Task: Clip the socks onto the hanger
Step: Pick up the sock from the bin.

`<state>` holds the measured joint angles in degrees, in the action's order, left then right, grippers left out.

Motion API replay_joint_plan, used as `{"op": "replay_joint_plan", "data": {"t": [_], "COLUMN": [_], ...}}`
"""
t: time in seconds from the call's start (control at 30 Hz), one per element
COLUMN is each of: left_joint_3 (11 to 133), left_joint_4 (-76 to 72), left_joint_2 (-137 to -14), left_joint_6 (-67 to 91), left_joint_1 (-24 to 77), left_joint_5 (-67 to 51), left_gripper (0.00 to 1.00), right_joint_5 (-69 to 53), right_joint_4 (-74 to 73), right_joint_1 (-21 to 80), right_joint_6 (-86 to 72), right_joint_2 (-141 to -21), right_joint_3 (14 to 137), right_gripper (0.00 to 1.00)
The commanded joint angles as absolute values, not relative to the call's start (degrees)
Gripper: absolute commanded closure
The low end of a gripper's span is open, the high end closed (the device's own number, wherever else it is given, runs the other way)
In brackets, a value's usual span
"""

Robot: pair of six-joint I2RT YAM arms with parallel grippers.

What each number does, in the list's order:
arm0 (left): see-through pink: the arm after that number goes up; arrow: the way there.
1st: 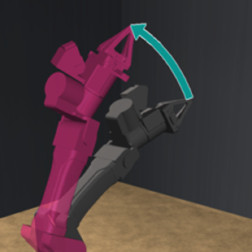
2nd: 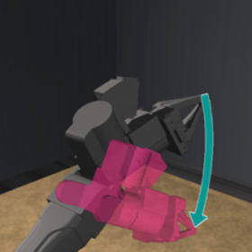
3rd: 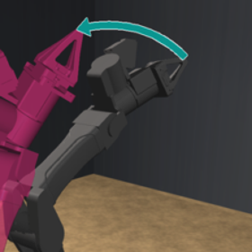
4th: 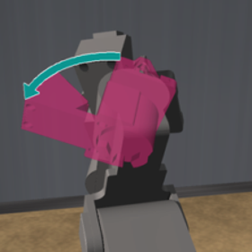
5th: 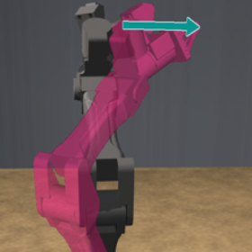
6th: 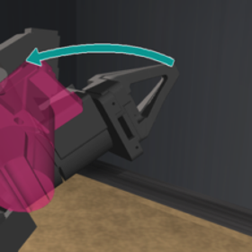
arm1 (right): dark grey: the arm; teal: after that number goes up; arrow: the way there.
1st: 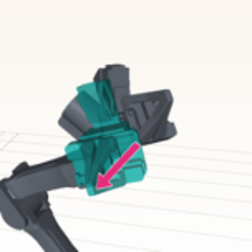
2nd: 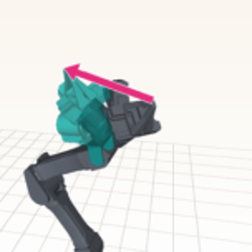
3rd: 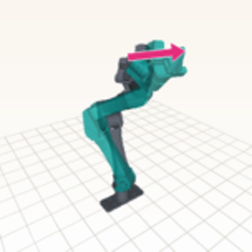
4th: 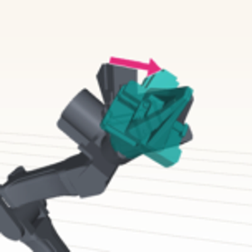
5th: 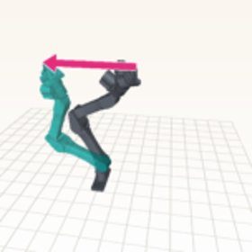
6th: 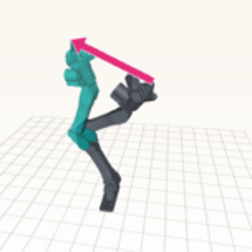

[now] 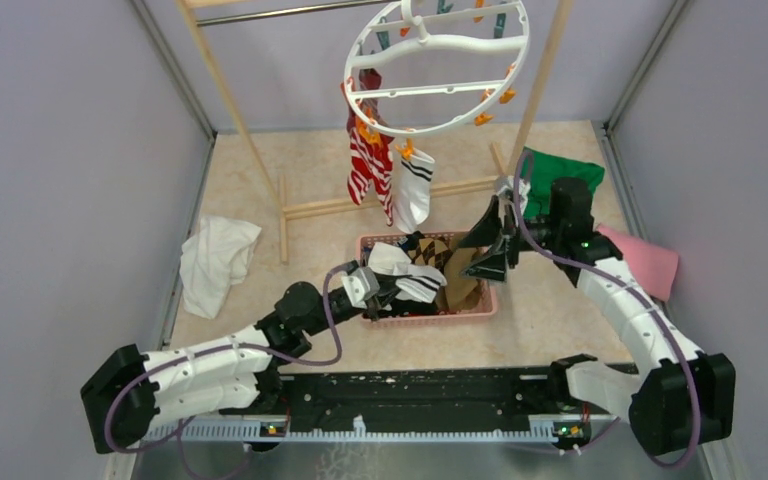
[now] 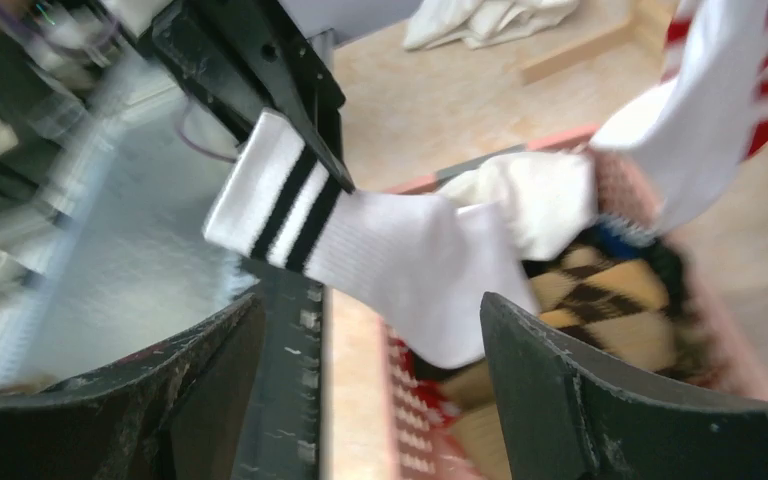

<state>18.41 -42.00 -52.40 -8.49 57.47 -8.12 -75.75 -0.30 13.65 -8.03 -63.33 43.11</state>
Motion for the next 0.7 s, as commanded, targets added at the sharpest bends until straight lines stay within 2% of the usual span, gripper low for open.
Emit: {"op": "replay_joint_plan", "data": {"t": [0.0, 0.07, 0.23, 0.5, 0.67], "left_joint_3": [19.07, 19.85, 24.91, 29.87, 31.04], "left_joint_4": [-42.57, -44.29, -43.78, -43.21, -43.44], "left_joint_2": [-51.78, -53.46, -59.55, -65.54, -67.82], "left_joint_6": [9.04, 13.68, 24.83, 36.34, 37.42], "left_joint_1": [53.73, 52.35, 50.48, 50.14, 50.11], "left_joint_5": [-19.11, -23.32, -27.79, -24.84, -24.88], "left_gripper": [1.0, 1.0, 1.0, 1.0, 1.0], "right_joint_5": [-79.03, -77.81, -79.05, -75.34, -74.47], "right_joint_4": [-46.47, -51.5, -54.46, -47.85, -42.27], "right_joint_1": [12.24, 12.28, 14.26, 20.33, 20.55], "right_joint_6": [61.53, 72.28, 78.42, 68.48, 61.11], "right_joint_2": [-59.54, -59.57, -60.67, -59.92, -59.43], "right_joint_3": [53.29, 54.02, 55.84, 54.7, 54.38], "right_gripper": [0.21, 0.21, 0.21, 0.25, 0.33]}}
